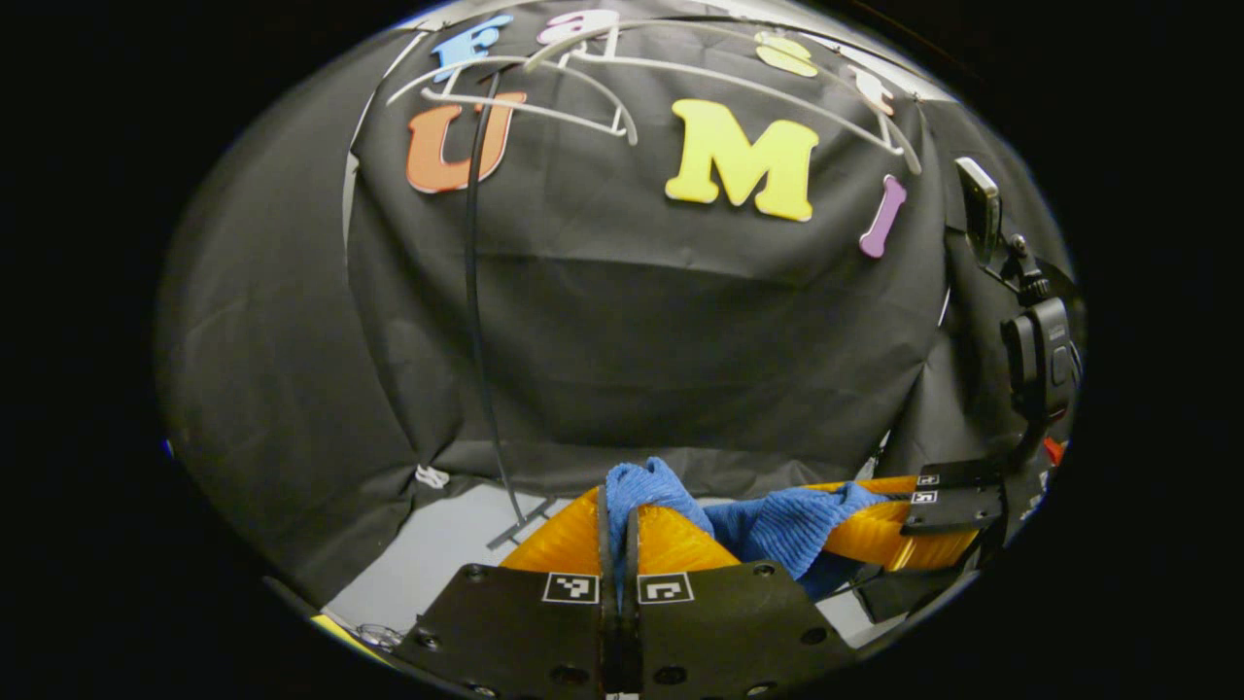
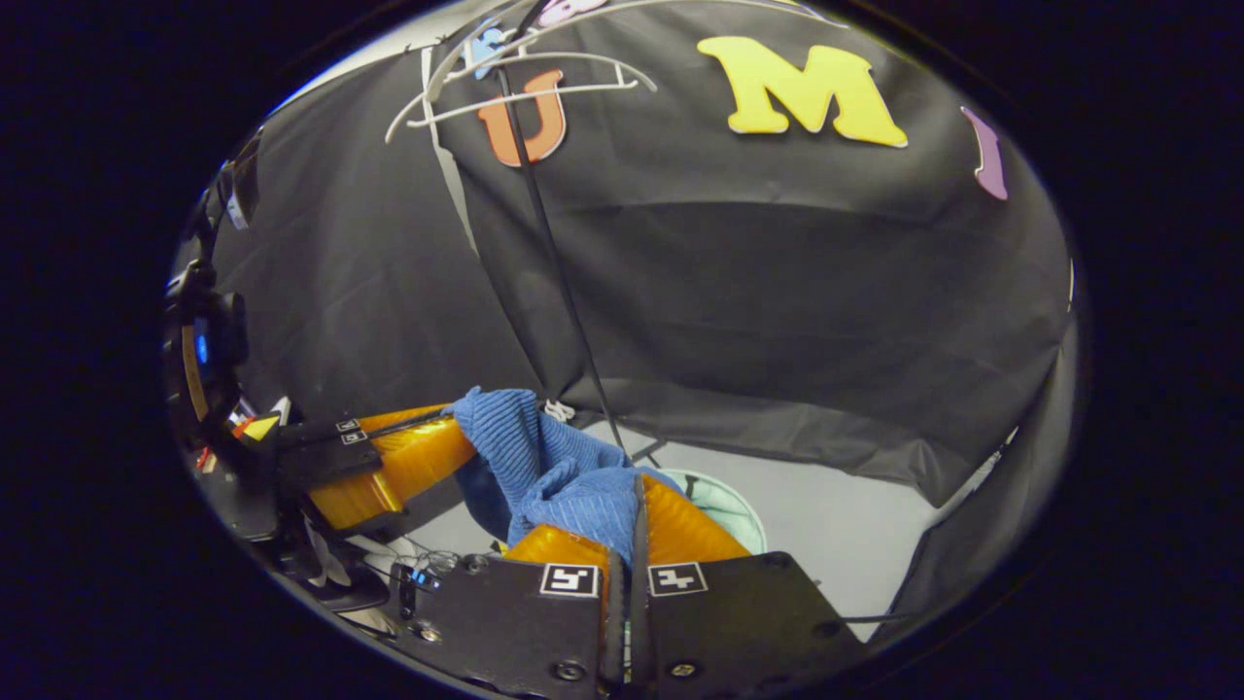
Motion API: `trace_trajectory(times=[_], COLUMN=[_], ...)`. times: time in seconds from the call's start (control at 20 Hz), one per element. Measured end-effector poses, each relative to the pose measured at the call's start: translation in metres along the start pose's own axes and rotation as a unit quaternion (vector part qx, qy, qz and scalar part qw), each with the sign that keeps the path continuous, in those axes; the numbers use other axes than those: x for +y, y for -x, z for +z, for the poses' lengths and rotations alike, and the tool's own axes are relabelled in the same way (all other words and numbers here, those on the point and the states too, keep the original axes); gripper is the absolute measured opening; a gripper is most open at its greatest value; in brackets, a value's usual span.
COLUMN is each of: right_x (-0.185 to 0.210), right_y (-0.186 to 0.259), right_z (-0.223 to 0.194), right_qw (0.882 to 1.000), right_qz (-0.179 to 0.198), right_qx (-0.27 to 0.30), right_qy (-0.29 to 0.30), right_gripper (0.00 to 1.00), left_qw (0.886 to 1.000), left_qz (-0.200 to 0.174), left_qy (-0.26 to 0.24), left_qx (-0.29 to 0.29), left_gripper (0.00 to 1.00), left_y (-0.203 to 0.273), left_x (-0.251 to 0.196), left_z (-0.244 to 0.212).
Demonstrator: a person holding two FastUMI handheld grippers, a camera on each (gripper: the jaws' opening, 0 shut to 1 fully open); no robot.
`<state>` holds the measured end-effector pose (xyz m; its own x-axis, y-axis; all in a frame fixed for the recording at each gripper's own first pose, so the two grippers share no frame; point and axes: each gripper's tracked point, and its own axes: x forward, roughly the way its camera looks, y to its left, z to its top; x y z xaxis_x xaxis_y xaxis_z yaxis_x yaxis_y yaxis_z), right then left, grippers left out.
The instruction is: Grasp the clothes on the hanger with both hands and then place them into the laundry hamper below.
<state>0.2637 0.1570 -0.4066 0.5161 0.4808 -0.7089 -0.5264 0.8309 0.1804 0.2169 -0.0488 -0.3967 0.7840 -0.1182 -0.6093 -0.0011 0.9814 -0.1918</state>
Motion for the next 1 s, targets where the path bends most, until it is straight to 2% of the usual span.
trace_trajectory(times=[0.1,0.15,0.25,0.5,0.55,0.65,0.7,0.75,0.9,0.95,1.0], right_x=[-0.003,-0.006,-0.015,-0.021,-0.022,-0.026,-0.027,-0.029,-0.036,-0.039,-0.040], right_y=[-0.016,-0.024,-0.039,-0.060,-0.063,-0.060,-0.059,-0.058,-0.050,-0.048,-0.046], right_z=[-0.016,-0.024,-0.043,-0.090,-0.097,-0.110,-0.112,-0.113,-0.111,-0.106,-0.097], right_qw=[1.000,0.999,0.997,0.993,0.992,0.990,0.990,0.990,0.990,0.992,0.992], right_qz=[-0.009,-0.017,-0.035,-0.045,-0.047,-0.049,-0.050,-0.053,-0.062,-0.064,-0.066], right_qx=[0.019,0.030,0.057,0.109,0.118,0.129,0.130,0.130,0.123,0.113,0.103], right_qy=[0.011,0.018,0.030,0.027,0.023,0.015,0.011,0.008,0.006,0.006,0.007], right_gripper=[0.06,0.06,0.06,0.06,0.06,0.06,0.06,0.07,0.08,0.19,0.35], left_qw=[1.000,0.999,0.997,0.991,0.989,0.988,0.987,0.987,0.986,0.985,0.986], left_qz=[0.009,0.016,0.034,0.046,0.049,0.051,0.052,0.055,0.065,0.068,0.062], left_qy=[0.010,0.013,0.011,0.014,0.013,0.012,0.011,0.009,0.004,0.005,0.011], left_qx=[0.027,0.042,0.074,0.128,0.136,0.146,0.149,0.150,0.156,0.156,0.153], left_gripper=[0.04,0.00,0.01,0.01,0.04,0.01,0.06,0.01,0.02,0.08,0.29], left_y=[-0.011,-0.017,-0.019,-0.022,-0.021,-0.016,-0.016,-0.017,-0.018,-0.018,-0.015], left_x=[0.006,0.008,0.013,0.015,0.013,0.011,0.011,0.013,0.018,0.018,0.016], left_z=[-0.028,-0.042,-0.067,-0.113,-0.120,-0.128,-0.129,-0.131,-0.131,-0.132,-0.130])
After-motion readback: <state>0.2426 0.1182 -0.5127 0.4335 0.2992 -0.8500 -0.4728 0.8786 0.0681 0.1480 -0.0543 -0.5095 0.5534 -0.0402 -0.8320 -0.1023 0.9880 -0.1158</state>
